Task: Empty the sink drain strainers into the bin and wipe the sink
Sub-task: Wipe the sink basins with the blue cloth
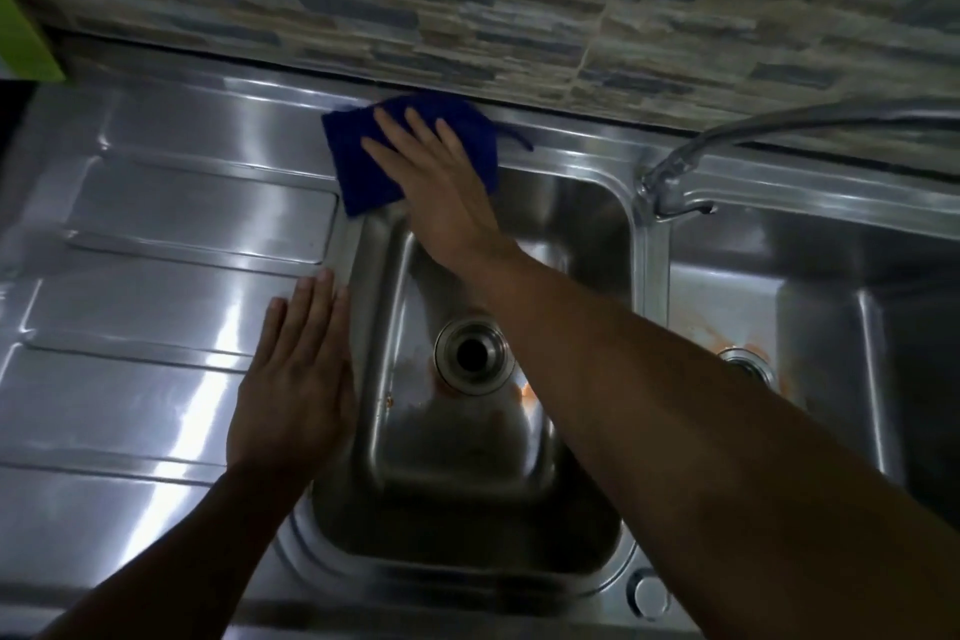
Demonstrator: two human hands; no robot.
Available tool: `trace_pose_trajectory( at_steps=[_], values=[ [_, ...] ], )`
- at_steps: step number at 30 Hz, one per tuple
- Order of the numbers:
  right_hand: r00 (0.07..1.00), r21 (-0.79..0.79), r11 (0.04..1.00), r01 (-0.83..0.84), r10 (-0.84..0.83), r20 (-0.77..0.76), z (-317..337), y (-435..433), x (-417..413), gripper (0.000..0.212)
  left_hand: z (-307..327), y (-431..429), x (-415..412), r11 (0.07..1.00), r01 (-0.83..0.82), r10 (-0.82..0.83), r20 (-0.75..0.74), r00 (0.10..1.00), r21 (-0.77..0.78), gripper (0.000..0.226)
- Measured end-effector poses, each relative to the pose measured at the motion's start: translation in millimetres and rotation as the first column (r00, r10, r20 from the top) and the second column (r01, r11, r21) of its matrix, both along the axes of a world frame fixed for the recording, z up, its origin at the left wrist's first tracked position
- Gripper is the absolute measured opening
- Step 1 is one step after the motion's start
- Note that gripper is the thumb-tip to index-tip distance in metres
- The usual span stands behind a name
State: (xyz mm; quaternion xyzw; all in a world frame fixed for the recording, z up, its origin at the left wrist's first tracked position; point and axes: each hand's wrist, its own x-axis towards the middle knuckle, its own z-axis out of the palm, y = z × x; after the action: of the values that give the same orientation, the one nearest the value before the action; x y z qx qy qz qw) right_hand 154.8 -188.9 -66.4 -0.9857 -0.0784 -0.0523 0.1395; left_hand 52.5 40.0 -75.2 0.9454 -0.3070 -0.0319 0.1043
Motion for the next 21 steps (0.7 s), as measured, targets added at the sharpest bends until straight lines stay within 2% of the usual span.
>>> trace_pose_trajectory(
  at_steps=[3, 7, 10, 14, 17, 19, 21],
  values=[
    [0.998, -0.109, 0.992, 0.063, -0.063, 0.002, -8, -33, -24, 0.084, 1, 0, -1, 1.0, 0.003, -0.003, 0.001, 1.0, -0.007, 0.062],
    [0.952, -0.19, 0.933, 0.304, -0.305, 0.028, -14, -88, -76, 0.09, 2, -1, -1, 1.0, 0.0, 0.0, -0.002, 1.0, -0.005, 0.064],
    [0.91, -0.223, 0.887, 0.405, -0.414, 0.005, -13, -97, -91, 0.092, 2, -1, -2, 1.0, 0.006, -0.006, -0.011, 1.0, -0.012, 0.069],
    [0.845, -0.075, 0.846, 0.528, -0.532, -0.061, -11, -79, -80, 0.089, 2, 1, 1, 0.998, 0.004, -0.005, -0.027, 1.0, -0.062, 0.061],
    [0.827, -0.001, 0.834, 0.552, -0.548, -0.126, -4, -72, -72, 0.087, 4, 6, 2, 0.987, 0.023, -0.036, -0.077, 0.996, -0.157, 0.059],
    [0.849, -0.012, 0.862, 0.506, -0.501, -0.171, 1, -69, -65, 0.088, 6, 13, 1, 0.981, 0.008, -0.03, -0.109, 0.994, -0.193, 0.06],
    [0.89, -0.037, 0.912, 0.41, -0.408, -0.205, 5, -56, -52, 0.089, 8, 23, -4, 0.98, -0.063, 0.033, -0.155, 0.987, -0.189, 0.077]
  ],
)
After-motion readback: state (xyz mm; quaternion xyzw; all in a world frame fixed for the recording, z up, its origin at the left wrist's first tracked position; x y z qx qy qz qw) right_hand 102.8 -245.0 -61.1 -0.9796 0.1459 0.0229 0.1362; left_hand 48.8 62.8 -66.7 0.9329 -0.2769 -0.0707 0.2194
